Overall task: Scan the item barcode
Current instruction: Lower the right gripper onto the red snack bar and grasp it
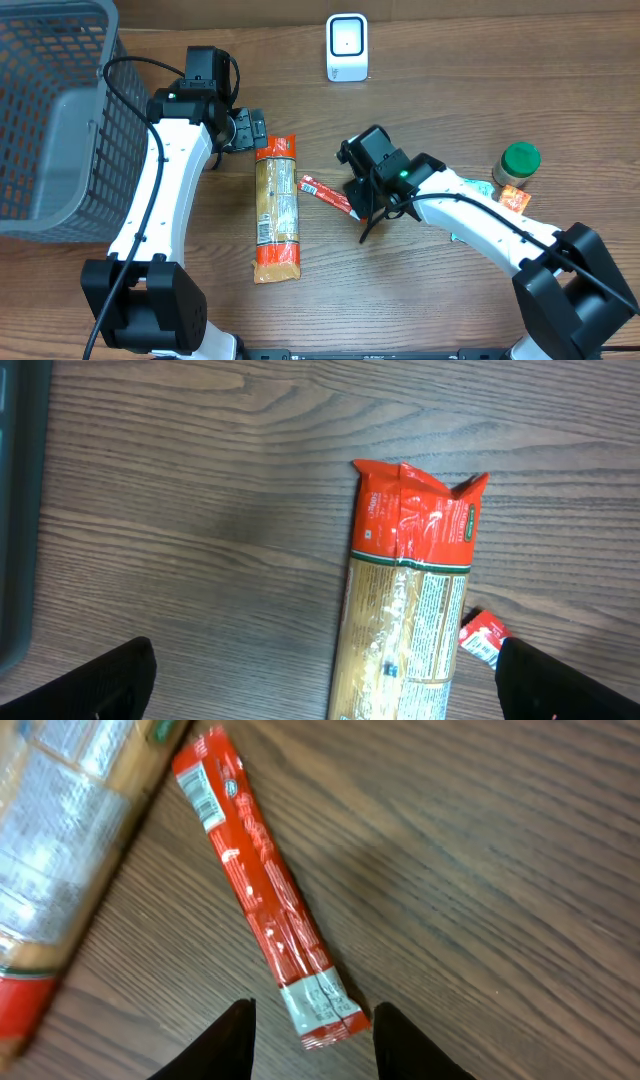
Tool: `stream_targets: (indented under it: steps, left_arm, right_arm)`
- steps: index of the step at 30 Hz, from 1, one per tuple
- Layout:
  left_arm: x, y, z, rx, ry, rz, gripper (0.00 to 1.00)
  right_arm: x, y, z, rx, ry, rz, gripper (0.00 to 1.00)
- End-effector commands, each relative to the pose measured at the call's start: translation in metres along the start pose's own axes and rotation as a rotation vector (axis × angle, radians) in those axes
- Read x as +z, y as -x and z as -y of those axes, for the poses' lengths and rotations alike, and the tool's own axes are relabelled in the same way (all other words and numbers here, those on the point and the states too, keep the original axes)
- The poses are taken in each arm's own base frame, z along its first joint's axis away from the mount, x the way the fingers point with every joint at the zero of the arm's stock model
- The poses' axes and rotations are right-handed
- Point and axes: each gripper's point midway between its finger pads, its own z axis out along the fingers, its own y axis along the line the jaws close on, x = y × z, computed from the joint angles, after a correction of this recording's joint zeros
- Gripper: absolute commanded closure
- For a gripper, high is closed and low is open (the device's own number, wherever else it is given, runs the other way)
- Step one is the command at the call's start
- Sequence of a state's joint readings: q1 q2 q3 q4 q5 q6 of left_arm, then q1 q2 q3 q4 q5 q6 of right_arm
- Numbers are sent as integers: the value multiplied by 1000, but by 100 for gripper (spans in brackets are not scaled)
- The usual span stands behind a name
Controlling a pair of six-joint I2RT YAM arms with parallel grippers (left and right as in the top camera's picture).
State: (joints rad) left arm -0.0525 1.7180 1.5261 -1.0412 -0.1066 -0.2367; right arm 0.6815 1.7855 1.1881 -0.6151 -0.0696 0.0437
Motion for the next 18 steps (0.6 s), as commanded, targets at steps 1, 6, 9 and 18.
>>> stream_targets:
  steps: [1, 6, 9, 18]
  left_arm:
    - [-8, 6, -1, 2, 1, 28, 0]
    - [-8, 6, -1, 2, 1, 28, 0]
    - [-8, 6, -1, 2, 1, 28, 0]
    - [-8, 6, -1, 2, 1, 28, 0]
  right_arm:
    - [10, -10, 4, -81, -16, -12, 60]
    - [22, -18, 6, -115, -14, 10, 63]
    - [29, -25, 7, -163, -14, 15, 64]
    - [37, -25, 8, -218, -14, 66, 65]
